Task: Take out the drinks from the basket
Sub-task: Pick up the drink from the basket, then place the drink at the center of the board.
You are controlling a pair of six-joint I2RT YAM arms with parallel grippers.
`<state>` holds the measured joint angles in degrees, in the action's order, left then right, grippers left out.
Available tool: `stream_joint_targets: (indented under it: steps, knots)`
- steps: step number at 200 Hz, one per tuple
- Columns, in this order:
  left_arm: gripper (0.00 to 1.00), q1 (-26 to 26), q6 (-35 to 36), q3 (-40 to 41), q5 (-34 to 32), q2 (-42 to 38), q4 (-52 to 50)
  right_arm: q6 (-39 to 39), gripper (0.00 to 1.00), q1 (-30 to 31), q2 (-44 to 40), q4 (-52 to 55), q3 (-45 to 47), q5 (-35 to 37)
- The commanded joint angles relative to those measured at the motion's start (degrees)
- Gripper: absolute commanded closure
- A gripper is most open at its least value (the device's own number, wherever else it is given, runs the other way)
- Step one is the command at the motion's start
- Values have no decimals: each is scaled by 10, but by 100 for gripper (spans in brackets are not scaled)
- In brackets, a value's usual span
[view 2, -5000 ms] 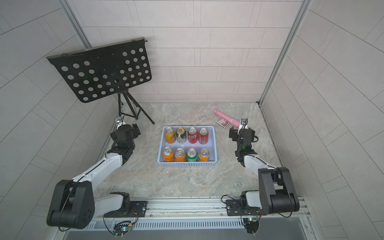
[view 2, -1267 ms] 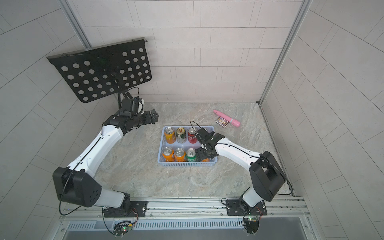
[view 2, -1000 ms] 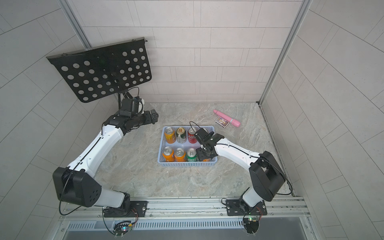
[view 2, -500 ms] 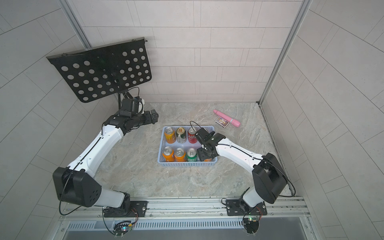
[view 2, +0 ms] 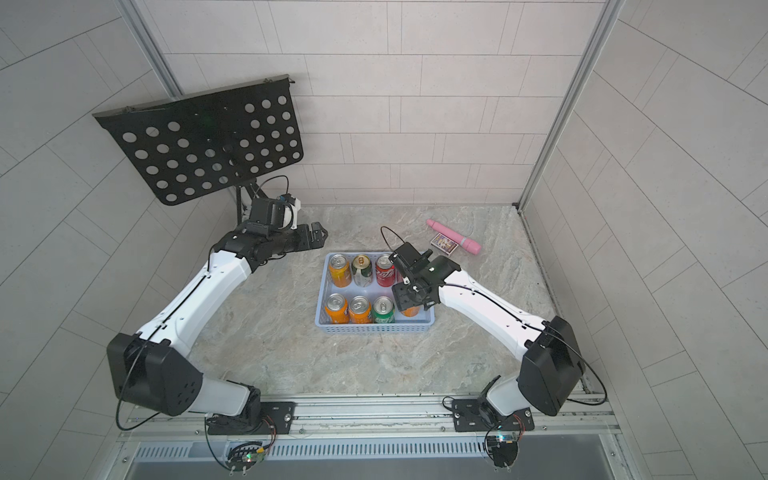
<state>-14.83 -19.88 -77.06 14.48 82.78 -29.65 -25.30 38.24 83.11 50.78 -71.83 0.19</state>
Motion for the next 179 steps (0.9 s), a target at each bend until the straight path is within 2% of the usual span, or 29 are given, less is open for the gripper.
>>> stream_joint_targets:
  steps: [1, 24, 53, 106, 132, 179]
  knots:
    - [0, -7, 0, 21, 79, -24, 42, 10, 60, 3, -26, 15, -38, 26]
    - [0, -11, -22, 46, 139, -37, 93, 20, 60, 1, -24, 30, -73, 31]
    - [0, -40, -16, 53, 165, -40, 111, 30, 59, -7, -17, 47, -111, 36]
    - [0, -106, 26, 58, 139, -54, 98, 45, 58, -36, -24, 61, -144, 37]
    - [0, -116, 34, 59, 112, -57, 88, 55, 58, -59, -32, 67, -146, 31]
    - [0, -127, 35, 58, 117, -51, 89, 74, 58, -120, -61, 76, -129, 22]
